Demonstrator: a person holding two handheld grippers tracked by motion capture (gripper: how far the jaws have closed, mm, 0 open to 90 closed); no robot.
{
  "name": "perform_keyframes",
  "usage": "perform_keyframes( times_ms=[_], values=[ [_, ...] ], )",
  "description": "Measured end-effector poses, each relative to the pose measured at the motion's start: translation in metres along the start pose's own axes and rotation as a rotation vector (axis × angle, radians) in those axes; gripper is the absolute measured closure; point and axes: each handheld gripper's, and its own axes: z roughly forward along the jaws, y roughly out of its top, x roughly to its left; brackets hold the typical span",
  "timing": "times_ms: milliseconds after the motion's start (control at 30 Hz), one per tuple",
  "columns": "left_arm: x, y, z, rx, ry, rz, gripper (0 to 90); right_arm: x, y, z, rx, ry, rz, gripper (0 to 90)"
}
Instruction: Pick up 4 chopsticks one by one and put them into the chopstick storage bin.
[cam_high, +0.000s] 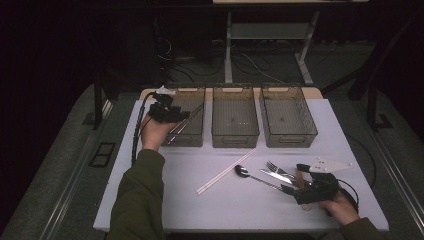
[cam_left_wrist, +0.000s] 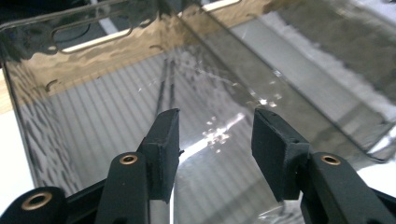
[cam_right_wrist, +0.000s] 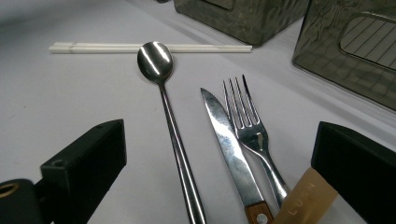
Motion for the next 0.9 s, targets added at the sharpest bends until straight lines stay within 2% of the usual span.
perform_keyframes(
  times_ms=[167,367,567,900],
  values=[
    [-0.011,-0.009,-0.009,-0.027,-0.012,0.005,43.5,0.0,0.0,0.0,0.001,-0.003,-0.001,3.2],
    [-0.028,-0.027,-0.019,-0.058,-0.057,0.027,36.7,0.0,0.0,0.0,0.002,-0.005,0.0,3.2],
    [-0.041,-0.045,-0.028,-0.084,-0.118,0.025,26.8,0.001,0.0,0.001,0.005,-0.007,-0.002,3.2],
    [-0.065,-0.071,-0.041,-0.109,-0.172,0.066,14.9,0.0,0.0,0.0,0.001,-0.011,0.001,3.2]
  ],
)
